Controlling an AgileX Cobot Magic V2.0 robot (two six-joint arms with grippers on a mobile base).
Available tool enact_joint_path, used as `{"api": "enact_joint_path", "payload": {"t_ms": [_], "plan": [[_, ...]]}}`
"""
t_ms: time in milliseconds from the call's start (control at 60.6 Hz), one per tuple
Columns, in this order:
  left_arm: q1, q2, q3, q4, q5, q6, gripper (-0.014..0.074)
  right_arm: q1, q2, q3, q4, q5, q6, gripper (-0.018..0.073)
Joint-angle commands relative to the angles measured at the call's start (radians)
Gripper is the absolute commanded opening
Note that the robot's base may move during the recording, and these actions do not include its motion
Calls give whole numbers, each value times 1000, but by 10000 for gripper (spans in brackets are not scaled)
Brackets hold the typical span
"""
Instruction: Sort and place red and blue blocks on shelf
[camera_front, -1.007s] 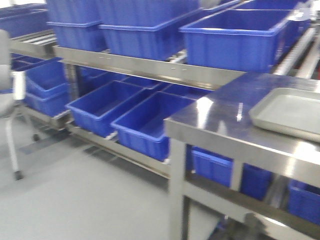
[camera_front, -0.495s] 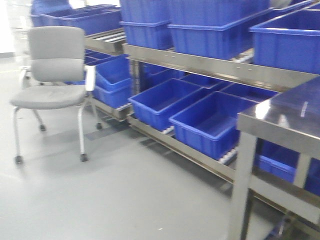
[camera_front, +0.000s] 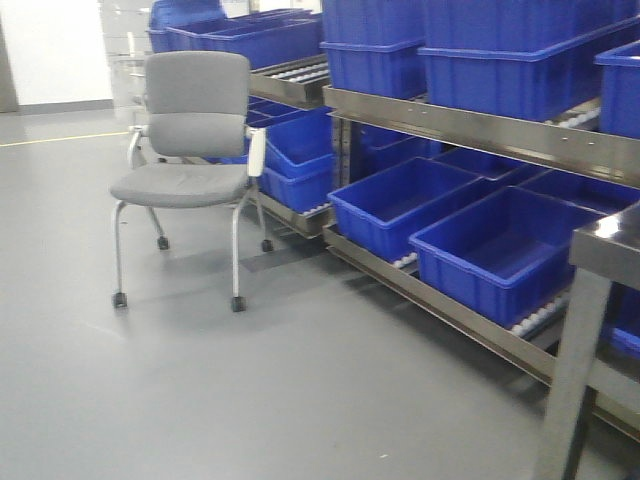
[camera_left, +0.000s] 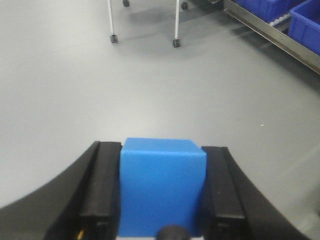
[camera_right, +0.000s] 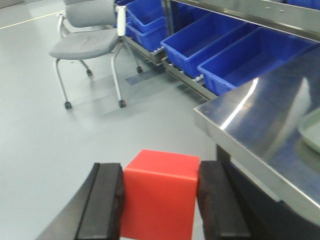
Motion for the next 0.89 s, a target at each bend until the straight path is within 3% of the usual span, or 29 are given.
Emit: {"api": "enact_joint_path", "payload": {"t_ms": [0,875], "plan": [[0,5,-28,-4,-75,0,124,-5,4,-30,-5,-91,-4,50],[0,5,-28,-4,-75,0,124,-5,4,-30,-5,-91,-4,50]]}}
